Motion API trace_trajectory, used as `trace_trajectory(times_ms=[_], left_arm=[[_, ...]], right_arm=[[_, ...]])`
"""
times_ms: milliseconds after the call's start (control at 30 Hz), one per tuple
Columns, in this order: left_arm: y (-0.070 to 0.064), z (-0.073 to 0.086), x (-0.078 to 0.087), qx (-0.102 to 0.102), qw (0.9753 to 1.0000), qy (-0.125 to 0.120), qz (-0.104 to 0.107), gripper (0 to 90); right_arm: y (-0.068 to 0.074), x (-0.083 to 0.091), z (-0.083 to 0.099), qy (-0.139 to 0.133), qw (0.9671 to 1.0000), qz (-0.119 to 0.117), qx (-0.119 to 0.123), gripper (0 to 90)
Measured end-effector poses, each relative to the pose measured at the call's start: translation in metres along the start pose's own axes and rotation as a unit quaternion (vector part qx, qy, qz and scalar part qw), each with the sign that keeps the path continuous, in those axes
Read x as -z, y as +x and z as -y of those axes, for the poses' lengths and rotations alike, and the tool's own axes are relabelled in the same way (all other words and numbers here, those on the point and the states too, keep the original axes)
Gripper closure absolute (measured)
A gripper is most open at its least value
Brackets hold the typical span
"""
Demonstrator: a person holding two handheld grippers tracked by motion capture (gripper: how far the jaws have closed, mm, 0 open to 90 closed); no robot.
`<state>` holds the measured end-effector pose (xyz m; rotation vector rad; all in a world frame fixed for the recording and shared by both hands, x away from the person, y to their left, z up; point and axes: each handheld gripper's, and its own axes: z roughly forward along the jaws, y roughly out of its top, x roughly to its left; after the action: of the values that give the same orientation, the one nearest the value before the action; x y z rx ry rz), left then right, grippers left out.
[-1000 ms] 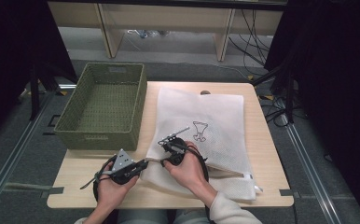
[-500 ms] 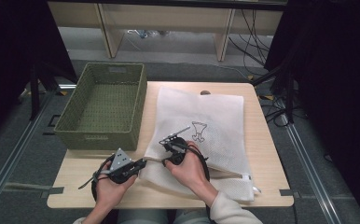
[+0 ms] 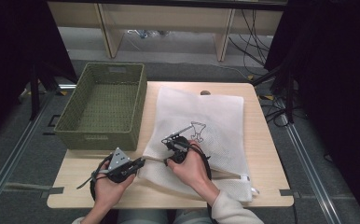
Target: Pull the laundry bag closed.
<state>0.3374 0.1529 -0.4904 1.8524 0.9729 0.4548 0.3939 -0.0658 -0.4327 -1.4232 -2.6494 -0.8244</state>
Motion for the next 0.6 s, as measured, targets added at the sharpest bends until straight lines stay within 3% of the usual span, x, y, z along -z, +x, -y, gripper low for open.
trace_trajectory(times_ms=[100,200,233,300,333,367,433,600], left_arm=[[-0.0005,0.0003,-0.0005,0.0,1.0,0.001,-0.001,84.8],[-0.0005,0.0004,-0.0003,0.001,1.0,0.0,-0.001,84.8],[-0.0004,0.0002,-0.0002,0.002,1.0,0.0,0.0,84.8],[0.0007,-0.0004,0.0005,-0.003,1.0,-0.001,-0.002,84.8],[0.0013,-0.0003,0.0008,-0.002,1.0,0.0,-0.001,84.8],[0.0001,0.0005,0.0002,0.012,0.9999,-0.002,-0.001,84.8],[0.0011,0.0005,0.0005,0.004,1.0,0.001,-0.005,84.8],[0.0012,0.0005,0.0005,0.003,1.0,0.001,-0.005,84.7]], right_arm=[[0.0,0.0003,-0.0002,0.001,1.0,-0.002,0.004,87.3],[0.0025,0.0006,0.0,0.008,0.9999,-0.001,-0.012,87.3],[0.0002,0.0008,-0.0001,0.005,1.0,-0.006,0.0,87.3],[-0.0002,0.001,0.0,0.007,1.0,0.001,0.002,87.3],[-0.0002,0.0004,0.0003,0.013,0.9998,0.015,-0.003,87.3],[-0.0019,-0.0002,0.0004,0.019,0.9996,0.02,-0.007,87.3],[-0.0058,0.0006,0.0004,0.014,0.9998,0.003,-0.013,87.3],[-0.005,0.0037,-0.0006,0.015,0.9999,0.004,-0.001,87.3]])
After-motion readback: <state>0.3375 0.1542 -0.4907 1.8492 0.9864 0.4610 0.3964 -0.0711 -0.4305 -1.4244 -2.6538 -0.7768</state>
